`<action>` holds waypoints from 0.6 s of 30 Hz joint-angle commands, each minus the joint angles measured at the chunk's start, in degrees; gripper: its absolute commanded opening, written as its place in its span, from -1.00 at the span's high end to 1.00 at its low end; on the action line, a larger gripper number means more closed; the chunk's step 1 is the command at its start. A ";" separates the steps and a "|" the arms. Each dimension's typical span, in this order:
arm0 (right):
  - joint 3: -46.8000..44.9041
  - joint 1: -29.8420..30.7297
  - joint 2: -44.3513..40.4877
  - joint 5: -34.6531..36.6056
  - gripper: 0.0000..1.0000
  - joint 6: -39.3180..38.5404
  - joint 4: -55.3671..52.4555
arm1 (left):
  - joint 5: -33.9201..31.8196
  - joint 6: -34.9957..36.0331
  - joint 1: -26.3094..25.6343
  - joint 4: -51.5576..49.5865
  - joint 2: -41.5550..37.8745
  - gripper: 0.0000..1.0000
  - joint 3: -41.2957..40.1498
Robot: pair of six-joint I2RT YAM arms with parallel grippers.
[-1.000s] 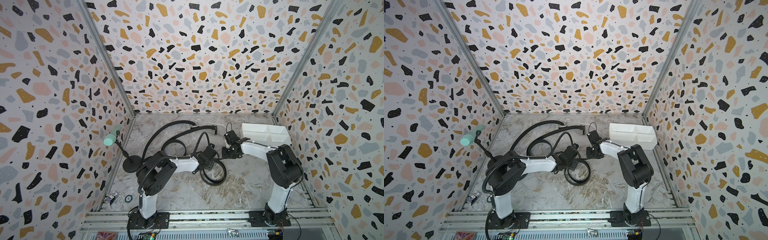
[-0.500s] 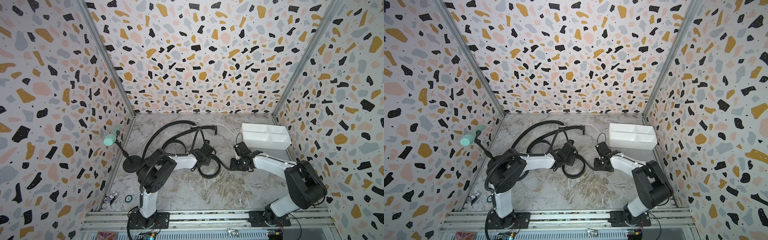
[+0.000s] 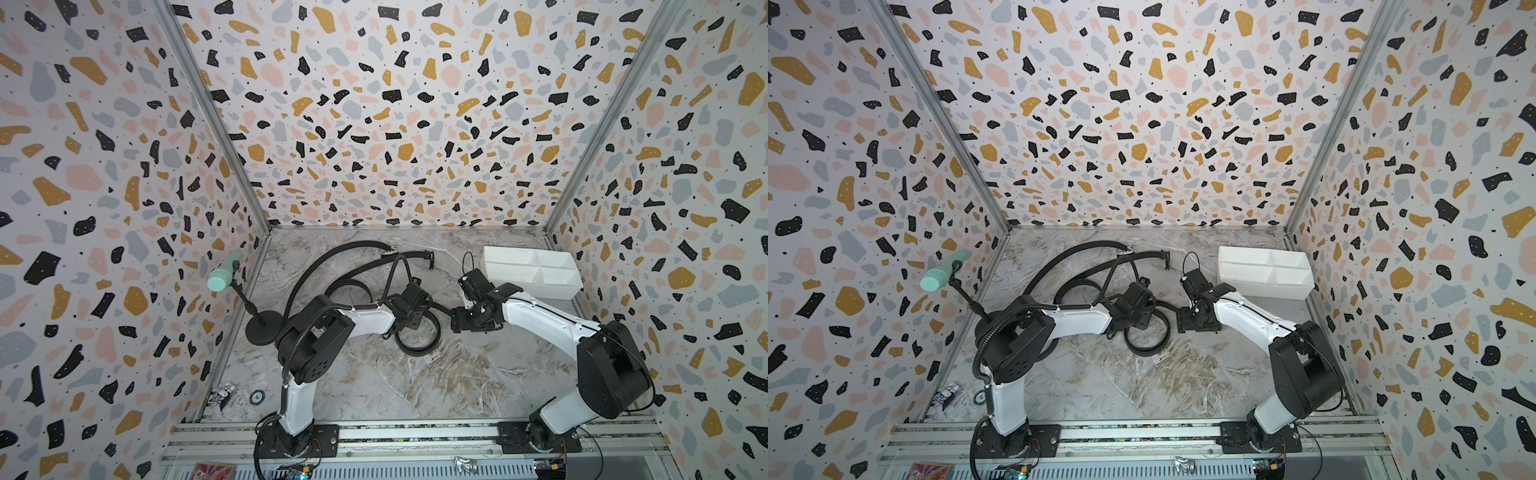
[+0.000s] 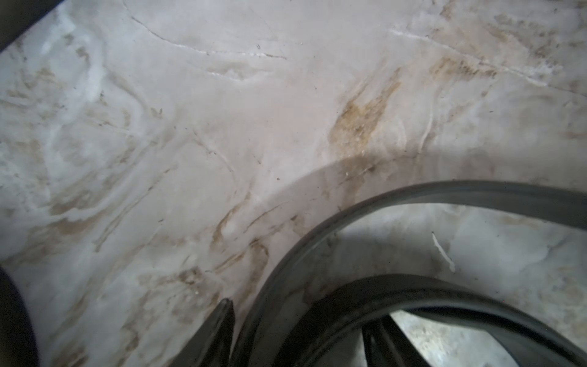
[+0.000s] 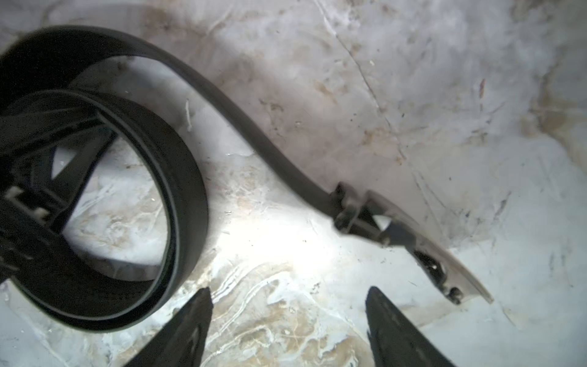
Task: Place the belts into the storage roll
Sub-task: Roll the belt at the center of the board.
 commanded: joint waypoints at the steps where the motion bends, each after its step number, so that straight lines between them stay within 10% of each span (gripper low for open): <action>1: 2.08 0.94 1.71 2.94 -0.58 -3.68 -2.03 | 1.87 1.81 -0.40 -7.16 1.87 -0.24 -1.90; 18: 14.30 -3.52 15.53 4.09 -0.64 -18.73 9.36 | 0.03 -1.20 -5.81 -9.99 -10.54 -0.58 -2.08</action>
